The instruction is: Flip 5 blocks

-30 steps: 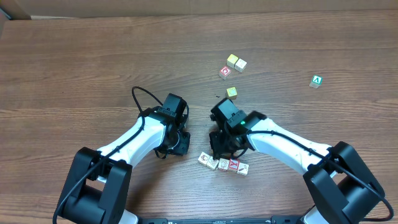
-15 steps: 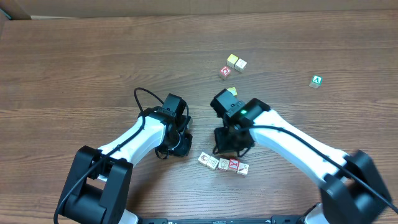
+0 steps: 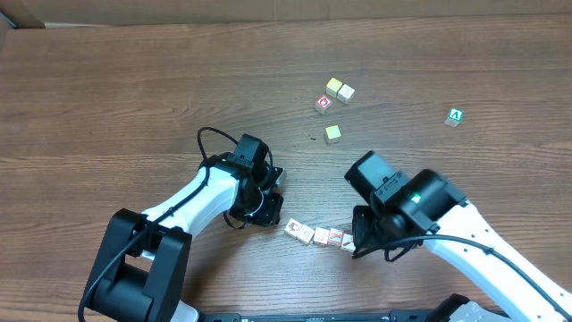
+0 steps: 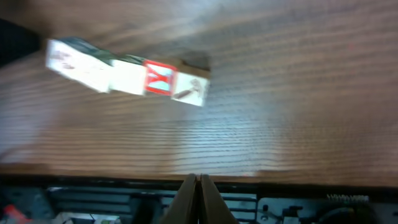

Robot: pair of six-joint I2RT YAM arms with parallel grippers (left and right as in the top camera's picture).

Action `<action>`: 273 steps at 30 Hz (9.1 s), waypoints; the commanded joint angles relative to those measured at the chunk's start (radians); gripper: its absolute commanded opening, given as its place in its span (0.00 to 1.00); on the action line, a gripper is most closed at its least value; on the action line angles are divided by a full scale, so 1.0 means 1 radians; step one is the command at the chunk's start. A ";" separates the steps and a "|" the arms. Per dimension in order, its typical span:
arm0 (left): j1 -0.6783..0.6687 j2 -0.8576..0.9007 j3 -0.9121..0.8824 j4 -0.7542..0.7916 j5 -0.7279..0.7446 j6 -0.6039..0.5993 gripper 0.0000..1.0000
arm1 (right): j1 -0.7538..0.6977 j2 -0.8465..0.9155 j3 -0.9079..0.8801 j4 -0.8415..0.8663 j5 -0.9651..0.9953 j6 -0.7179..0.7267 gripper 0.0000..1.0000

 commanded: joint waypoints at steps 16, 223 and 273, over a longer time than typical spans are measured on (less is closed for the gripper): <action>-0.087 0.013 -0.002 0.001 -0.017 -0.008 0.04 | 0.001 0.002 -0.211 0.130 -0.047 0.035 0.04; -0.066 0.013 -0.002 -0.006 -0.175 -0.132 0.12 | -0.248 0.325 -0.217 0.447 -0.308 -0.429 0.06; -0.066 0.013 -0.002 -0.059 -0.163 -0.064 0.04 | -0.119 0.268 -0.254 0.248 -0.018 0.000 0.04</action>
